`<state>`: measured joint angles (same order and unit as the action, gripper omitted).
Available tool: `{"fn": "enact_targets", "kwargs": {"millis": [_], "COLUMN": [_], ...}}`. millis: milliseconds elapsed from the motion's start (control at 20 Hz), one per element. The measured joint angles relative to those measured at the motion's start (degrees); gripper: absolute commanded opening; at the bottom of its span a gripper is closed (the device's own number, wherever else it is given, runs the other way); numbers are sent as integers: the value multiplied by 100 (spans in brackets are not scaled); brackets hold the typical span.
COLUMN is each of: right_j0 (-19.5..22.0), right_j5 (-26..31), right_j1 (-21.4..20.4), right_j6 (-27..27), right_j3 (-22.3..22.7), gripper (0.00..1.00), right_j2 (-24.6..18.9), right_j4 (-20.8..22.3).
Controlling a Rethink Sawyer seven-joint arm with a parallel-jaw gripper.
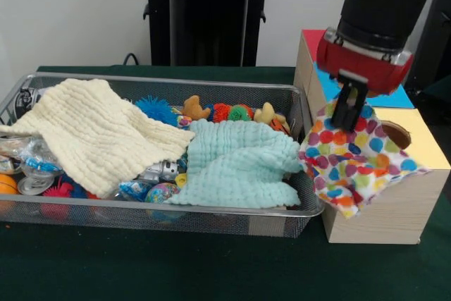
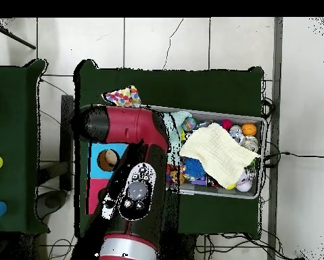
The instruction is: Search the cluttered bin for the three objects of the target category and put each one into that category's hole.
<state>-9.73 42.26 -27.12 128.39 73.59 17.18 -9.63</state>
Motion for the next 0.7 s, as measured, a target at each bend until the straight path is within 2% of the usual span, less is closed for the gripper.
{"fn": "enact_targets", "kwargs": {"millis": [250,700], "right_j0": [-98,-138], "right_j5": [885,1000], "right_j1": [-318,-483], "right_j6": [0,0], "right_j3": [-7,-18], "gripper": [0,0], "right_j2": [-18,-93], "right_j4": [-1,0]}}
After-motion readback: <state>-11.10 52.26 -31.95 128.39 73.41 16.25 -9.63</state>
